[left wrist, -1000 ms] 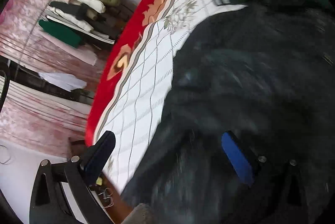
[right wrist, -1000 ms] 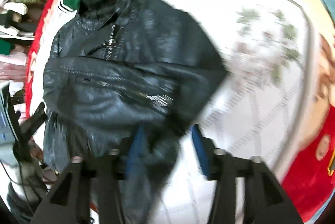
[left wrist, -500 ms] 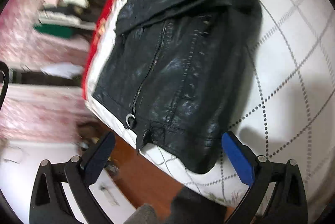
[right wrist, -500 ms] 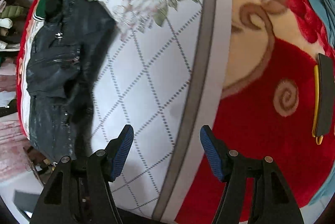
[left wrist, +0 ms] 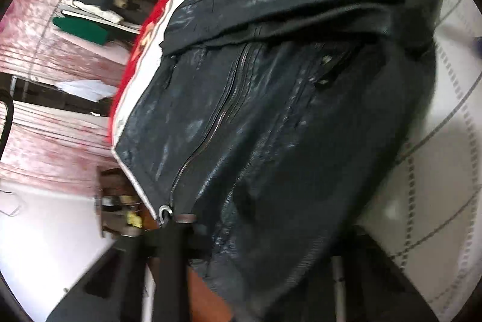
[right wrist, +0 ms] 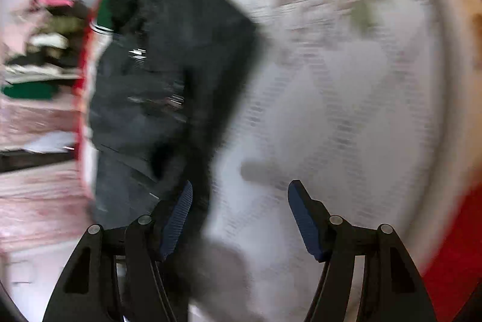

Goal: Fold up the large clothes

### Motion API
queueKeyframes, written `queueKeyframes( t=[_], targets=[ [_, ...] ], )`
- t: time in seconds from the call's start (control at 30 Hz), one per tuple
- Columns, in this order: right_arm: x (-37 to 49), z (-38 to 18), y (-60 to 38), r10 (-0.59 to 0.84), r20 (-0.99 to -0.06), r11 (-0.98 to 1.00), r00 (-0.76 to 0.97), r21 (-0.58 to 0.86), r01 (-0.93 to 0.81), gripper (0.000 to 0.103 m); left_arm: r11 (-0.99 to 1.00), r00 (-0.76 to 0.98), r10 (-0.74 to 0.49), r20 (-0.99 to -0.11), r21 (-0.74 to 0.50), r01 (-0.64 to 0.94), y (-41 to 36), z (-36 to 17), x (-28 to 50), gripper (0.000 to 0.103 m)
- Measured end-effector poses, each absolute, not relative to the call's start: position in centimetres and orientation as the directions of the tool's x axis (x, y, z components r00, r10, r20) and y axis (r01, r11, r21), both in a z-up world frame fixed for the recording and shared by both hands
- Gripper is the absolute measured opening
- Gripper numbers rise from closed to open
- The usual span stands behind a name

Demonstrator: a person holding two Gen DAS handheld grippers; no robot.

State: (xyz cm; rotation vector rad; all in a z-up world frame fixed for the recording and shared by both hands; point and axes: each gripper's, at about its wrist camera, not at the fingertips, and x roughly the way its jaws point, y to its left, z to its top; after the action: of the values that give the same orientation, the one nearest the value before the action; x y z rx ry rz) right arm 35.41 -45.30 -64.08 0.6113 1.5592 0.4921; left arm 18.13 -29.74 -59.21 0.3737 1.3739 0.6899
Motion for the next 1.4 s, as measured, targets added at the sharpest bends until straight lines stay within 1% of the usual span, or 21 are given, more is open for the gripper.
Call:
queueKeyframes(
  t=[0.1, 0.17, 0.2, 0.23, 0.27, 0.37, 0.5, 0.67, 0.77, 0.83, 0.93, 0.97, 1.07, 1.1, 1.17, 1.2, 1.23, 1.3, 1.33, 1.37, 1.4],
  targets=[
    [36.1, -65.9, -43.5, 0.738, -0.674, 0.662, 0.014, 0.729, 0.175, 0.068, 0.77, 0.066, 0.621, -0.781, 0.593, -0.236, -29.6, -58.4, 18.3, 0.009],
    [36.5, -66.9, -42.8, 0.786, -0.616, 0.591, 0.048, 0.773, 0.231, 0.068, 0.781, 0.072, 0.607, -0.792, 0.577, -0.239, -29.6, -58.1, 18.4, 0.008],
    [36.7, -67.1, -42.6, 0.805, -0.588, 0.554, 0.075, 0.791, 0.259, 0.06, 0.786, 0.078, 0.602, -0.795, 0.572, -0.236, -29.4, -57.9, 18.5, 0.007],
    [36.9, -67.2, -42.3, 0.807, -0.584, 0.542, 0.089, 0.793, 0.278, 0.051, 0.789, 0.085, 0.599, -0.797, 0.568, -0.235, -29.2, -57.7, 18.6, 0.007],
    [37.0, -67.0, -42.1, 0.792, -0.603, 0.558, 0.095, 0.778, 0.288, 0.027, 0.797, 0.096, 0.59, -0.802, 0.558, -0.232, -28.8, -57.2, 18.6, 0.007],
    [36.7, -64.9, -41.5, 0.763, -0.636, 0.592, 0.116, 0.759, 0.272, 0.019, 0.824, 0.115, 0.552, -0.826, 0.518, -0.23, -27.8, -55.7, 18.9, 0.006],
    [36.3, -59.2, -40.4, 0.731, -0.669, 0.64, 0.132, 0.74, 0.209, 0.016, 0.86, 0.143, 0.489, -0.86, 0.449, -0.241, -26.5, -52.6, 18.3, 0.006],
    [36.8, -50.6, -35.5, 0.656, -0.743, 0.738, 0.134, 0.668, 0.091, 0.015, 0.918, 0.167, 0.358, -0.919, 0.314, -0.242, -22.2, -48.5, 18.2, 0.006],
    [37.2, -46.8, -30.5, 0.592, -0.796, 0.802, 0.129, 0.597, 0.005, 0.015, 0.941, 0.162, 0.268, -0.95, 0.222, -0.257, -18.0, -47.0, 18.8, 0.012],
    [37.7, -45.5, -26.0, 0.533, -0.836, 0.846, 0.129, 0.531, -0.056, 0.015, 0.939, 0.171, 0.251, -0.953, 0.196, -0.281, -14.7, -46.5, 19.1, 0.013],
    [38.4, -45.2, -19.2, 0.457, -0.883, 0.887, 0.105, 0.445, -0.122, 0.015, 0.933, 0.169, 0.214, -0.962, 0.15, -0.328, -9.2, -47.0, 19.4, 0.014],
    [38.7, -45.5, -17.1, 0.441, -0.893, 0.894, 0.095, 0.427, -0.134, 0.015, 0.929, 0.166, 0.203, -0.965, 0.136, -0.345, -7.9, -47.3, 19.4, 0.014],
    [39.5, -47.4, -10.0, 0.372, -0.927, 0.914, 0.045, 0.358, -0.191, 0.015, 0.911, 0.141, 0.122, -0.982, 0.055, -0.408, -3.0, -49.4, 19.4, 0.014],
    [39.8, -48.6, -7.3, 0.33, -0.944, 0.922, 0.022, 0.317, -0.223, 0.015, 0.903, 0.134, 0.098, -0.986, 0.032, -0.428, -1.5, -50.4, 19.4, 0.014],
    [40.2, -51.0, -3.8, 0.282, -0.959, 0.93, -0.02, 0.278, -0.241, 0.018, 0.886, 0.122, 0.041, -0.992, -0.02, -0.464, 1.1, -52.5, 19.1, 0.017],
    [40.4, -52.5, -2.2, 0.259, -0.965, 0.932, -0.049, 0.263, -0.249, 0.023, 0.868, 0.124, -0.005, -0.992, -0.065, -0.492, 2.7, -53.6, 18.8, 0.02],
    [40.8, -53.9, -0.9, 0.244, -0.966, 0.93, -0.083, 0.257, -0.263, 0.028, 0.852, 0.132, -0.046, -0.99, -0.107, -0.513, 3.6, -54.2, 18.4, 0.02],
    [40.9, -55.4, -0.3, 0.281, -0.95, 0.915, -0.136, 0.308, -0.261, 0.056, 0.789, 0.174, -0.153, -0.973, -0.226, -0.57, 5.6, -55.2, 17.4, 0.02],
    [40.8, -55.3, -0.7, 0.325, -0.934, 0.901, -0.146, 0.353, -0.25, 0.061, 0.763, 0.19, -0.189, -0.963, -0.266, -0.589, 6.2, -55.2, 17.1, 0.021],
    [40.6, -54.7, -1.5, 0.389, -0.909, 0.878, -0.151, 0.415, -0.24, 0.068, 0.737, 0.205, -0.222, -0.953, -0.302, -0.604, 6.7, -55.2, 16.7, 0.021],
    [40.4, -54.2, -2.4, 0.441, -0.884, 0.854, -0.158, 0.467, -0.229, 0.071, 0.708, 0.222, -0.255, -0.941, -0.338, -0.62, 6.9, -55.0, 16.3, 0.021]
  ],
)
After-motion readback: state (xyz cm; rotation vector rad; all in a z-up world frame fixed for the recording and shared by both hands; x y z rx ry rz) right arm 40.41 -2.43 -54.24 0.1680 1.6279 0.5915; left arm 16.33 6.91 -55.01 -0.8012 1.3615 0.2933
